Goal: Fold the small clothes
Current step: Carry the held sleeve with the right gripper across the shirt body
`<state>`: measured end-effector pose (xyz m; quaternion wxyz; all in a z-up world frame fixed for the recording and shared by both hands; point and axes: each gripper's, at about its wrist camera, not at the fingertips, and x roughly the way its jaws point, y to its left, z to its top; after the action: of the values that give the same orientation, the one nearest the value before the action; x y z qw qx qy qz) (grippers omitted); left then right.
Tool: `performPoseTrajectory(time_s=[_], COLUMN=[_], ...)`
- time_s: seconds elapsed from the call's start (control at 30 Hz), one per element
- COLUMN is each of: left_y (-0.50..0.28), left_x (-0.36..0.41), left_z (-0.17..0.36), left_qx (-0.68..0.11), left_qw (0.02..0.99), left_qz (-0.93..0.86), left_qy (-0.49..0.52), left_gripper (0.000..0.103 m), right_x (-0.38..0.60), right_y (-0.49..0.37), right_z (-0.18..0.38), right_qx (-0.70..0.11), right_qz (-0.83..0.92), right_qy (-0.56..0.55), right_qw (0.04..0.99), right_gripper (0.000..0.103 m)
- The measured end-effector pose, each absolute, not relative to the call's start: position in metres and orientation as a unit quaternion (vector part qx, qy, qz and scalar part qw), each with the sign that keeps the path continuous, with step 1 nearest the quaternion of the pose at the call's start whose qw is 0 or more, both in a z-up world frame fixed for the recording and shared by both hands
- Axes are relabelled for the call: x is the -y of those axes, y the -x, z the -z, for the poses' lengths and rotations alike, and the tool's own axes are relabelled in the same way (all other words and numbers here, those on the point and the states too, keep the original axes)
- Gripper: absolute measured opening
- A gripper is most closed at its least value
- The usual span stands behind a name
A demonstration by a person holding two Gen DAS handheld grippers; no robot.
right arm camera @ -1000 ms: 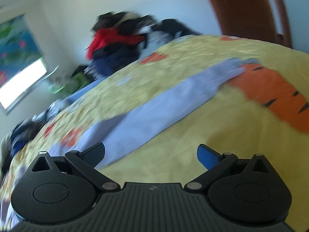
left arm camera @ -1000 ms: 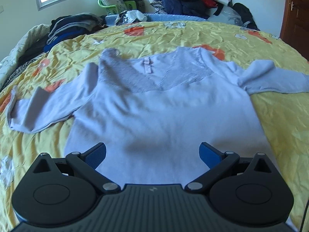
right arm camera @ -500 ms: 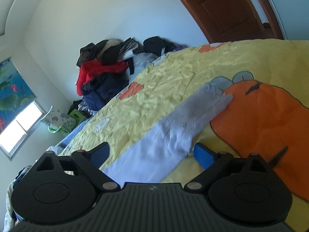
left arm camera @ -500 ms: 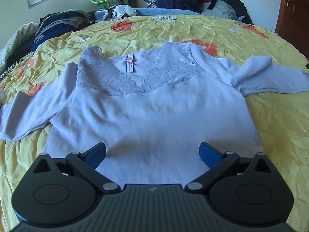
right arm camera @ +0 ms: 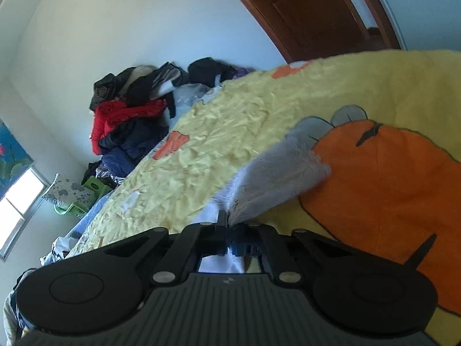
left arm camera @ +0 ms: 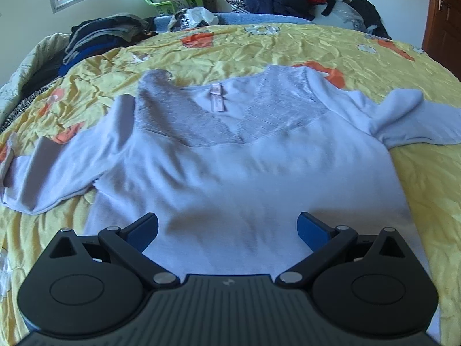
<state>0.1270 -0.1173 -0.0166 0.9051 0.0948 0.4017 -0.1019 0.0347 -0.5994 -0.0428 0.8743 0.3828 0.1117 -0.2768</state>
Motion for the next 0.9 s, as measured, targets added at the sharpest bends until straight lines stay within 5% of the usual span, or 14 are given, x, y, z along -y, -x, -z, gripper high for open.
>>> performPoseTrajectory(time_s=[0.4,0.9], left_y=[-0.134,-0.136], left_x=[0.098,0.077], left_z=[0.020,0.019], left_qx=[-0.409,-0.409], left_qw=[0.905,0.907], left_qz=[0.072,0.051], left_qy=[-0.090,-0.084], left_gripper=[0.103,0.103], right_x=[0.491,0.337], right_y=[-0.061,-0.116], right_z=[-0.018,-0.029], right_qx=[-0.115,-0.192], right_qz=[0.109,-0.057], right_qy=[-0.306,-0.307], right_qw=[0.939,0.930], right_gripper=[0.006,0.006])
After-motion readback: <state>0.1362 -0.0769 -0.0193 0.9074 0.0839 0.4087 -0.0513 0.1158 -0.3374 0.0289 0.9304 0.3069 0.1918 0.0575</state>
